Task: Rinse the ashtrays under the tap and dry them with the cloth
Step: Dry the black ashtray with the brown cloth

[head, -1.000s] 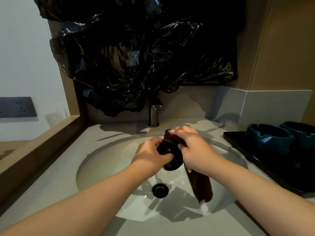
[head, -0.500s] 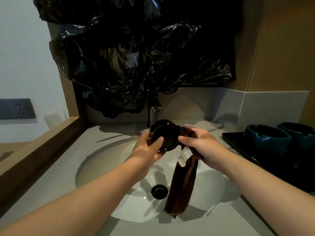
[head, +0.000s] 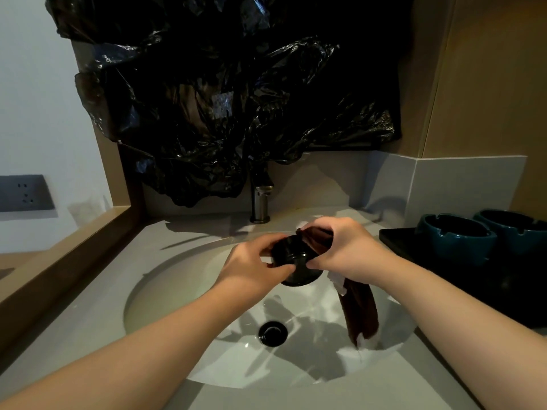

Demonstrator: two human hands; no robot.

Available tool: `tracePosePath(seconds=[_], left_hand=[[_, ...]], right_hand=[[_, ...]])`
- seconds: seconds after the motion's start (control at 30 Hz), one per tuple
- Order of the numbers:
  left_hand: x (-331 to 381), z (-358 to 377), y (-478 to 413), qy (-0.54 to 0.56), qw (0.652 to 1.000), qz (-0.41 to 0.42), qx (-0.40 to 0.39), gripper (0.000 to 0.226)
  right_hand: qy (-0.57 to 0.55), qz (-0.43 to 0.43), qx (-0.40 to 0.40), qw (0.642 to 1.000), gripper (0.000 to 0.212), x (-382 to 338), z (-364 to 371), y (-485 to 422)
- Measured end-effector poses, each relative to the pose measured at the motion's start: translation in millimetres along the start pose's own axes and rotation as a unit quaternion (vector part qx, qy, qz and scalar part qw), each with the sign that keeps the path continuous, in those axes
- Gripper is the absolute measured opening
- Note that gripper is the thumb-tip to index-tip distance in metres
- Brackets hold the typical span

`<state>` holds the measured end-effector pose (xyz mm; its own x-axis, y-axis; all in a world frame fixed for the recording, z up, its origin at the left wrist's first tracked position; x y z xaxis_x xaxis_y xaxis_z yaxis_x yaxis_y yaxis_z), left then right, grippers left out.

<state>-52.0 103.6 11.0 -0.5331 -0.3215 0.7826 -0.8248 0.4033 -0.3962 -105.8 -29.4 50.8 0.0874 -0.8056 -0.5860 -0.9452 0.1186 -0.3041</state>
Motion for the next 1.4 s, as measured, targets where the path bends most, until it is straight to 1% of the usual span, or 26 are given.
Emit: tracePosePath(seconds=[0.1,0.2,0.23,0.3,0.37,0.4,0.43,0.53,0.63,0.73,0.77,0.8,0.83,0.9,0.93,0.97,1.0,1.07,1.1,1.13,1.2,1.23,1.27,1.33,1.37,1.4], left_hand=[[0,-3,2,-0.032,0.999,-0.009,0.013,0.040],[-4,-4,0,-0.042,0.999,-0.025,0.018,0.038],[-6,-4,0,-0.041,0.998,-0.033,0.018,0.037],[-7,-5,0,-0.034,0.998,-0.043,0.019,0.033],[-3,-8,1,-0.028,0.998,-0.038,0.029,0.027],[-2,-10,2,-0.022,0.998,-0.037,0.039,0.028],[-1,-12,3,-0.010,0.998,-0.038,0.050,0.028],[-1,-14,3,0.022,0.996,-0.043,0.069,0.027],[2,-12,4,0.012,0.997,-0.042,0.064,0.027],[7,-12,5,-0.007,0.997,-0.031,0.064,0.028],[8,-14,6,-0.002,0.997,-0.025,0.070,0.029],[9,-16,7,0.016,0.996,-0.022,0.079,0.030],[7,-17,8,0.039,0.995,-0.025,0.089,0.031],[2,-19,8,0.081,0.990,-0.046,0.103,0.034],[-1,-18,8,0.102,0.988,-0.061,0.102,0.037],[-5,-17,7,0.127,0.984,-0.077,0.100,0.039],[-8,-16,5,0.152,0.979,-0.090,0.097,0.038],[-10,-17,5,0.180,0.973,-0.103,0.098,0.034],[-11,-18,4,0.185,0.972,-0.105,0.100,0.032],[-13,-19,4,0.186,0.971,-0.108,0.103,0.030],[-18,-17,2,0.176,0.972,-0.122,0.102,0.025],[-20,-15,2,0.179,0.970,-0.128,0.100,0.023],[-22,-12,2,0.206,0.964,-0.136,0.098,0.022],[-27,-5,4,0.312,0.931,-0.167,0.094,0.017],[-31,-2,4,0.361,0.910,-0.184,0.089,0.013],[-34,0,4,0.396,0.892,-0.200,0.086,0.015]], right_hand=[[-0.009,-0.001,-0.013,1.000,0.047,2,0,0],[-0.089,0.002,0.031,0.996,0.032,2,-15,0],[-0.086,-0.013,0.044,0.995,0.030,-4,-16,2],[-0.016,-0.068,0.037,0.997,0.033,-22,-5,9],[0.104,-0.141,0.024,0.984,0.038,-42,13,16],[0.142,-0.165,0.031,0.976,0.040,-46,16,17],[0.158,-0.167,0.047,0.972,0.041,-45,13,15],[0.157,-0.119,0.097,0.976,0.041,-29,-5,8],[0.159,-0.096,0.109,0.976,0.043,-25,-6,10],[0.195,-0.205,0.109,0.953,0.045,-57,10,25],[0.206,-0.232,0.114,0.944,0.045,-62,14,28],[0.194,-0.236,0.125,0.944,0.045,-62,12,26],[0.145,-0.211,0.138,0.957,0.044,-56,5,22],[-0.037,-0.102,0.142,0.984,0.041,-25,-12,11],[-0.130,-0.033,0.115,0.984,0.039,-5,-12,5],[-0.204,0.029,0.084,0.975,0.036,14,-7,1],[-0.248,0.084,0.063,0.963,0.034,30,-1,-1],[-0.255,0.166,0.049,0.951,0.031,48,6,-2],[-0.251,0.172,0.062,0.951,0.032,48,4,-2],[-0.246,0.151,0.085,0.954,0.034,41,-1,-3],[-0.208,0.055,0.131,0.968,0.037,14,-14,0],[-0.182,0.010,0.136,0.974,0.040,1,-15,3],[-0.156,-0.022,0.134,0.978,0.042,-8,-12,4],[-0.134,-0.036,0.124,0.982,0.045,-11,-5,5],[-0.145,-0.021,0.116,0.982,0.045,-7,-2,4],[-0.159,0.000,0.099,0.982,0.044,-2,1,3]])
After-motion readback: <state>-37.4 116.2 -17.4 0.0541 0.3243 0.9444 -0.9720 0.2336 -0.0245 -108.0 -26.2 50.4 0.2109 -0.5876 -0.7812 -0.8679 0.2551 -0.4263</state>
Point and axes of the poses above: each hand's wrist, its own y-axis away from the middle knuckle, its own z-axis out of the palm, x = y × z, the point moved 10 cm from there along -y, towards the middle knuckle, and after that the axes turned 3 degrees about z, right-handed, at the moved point
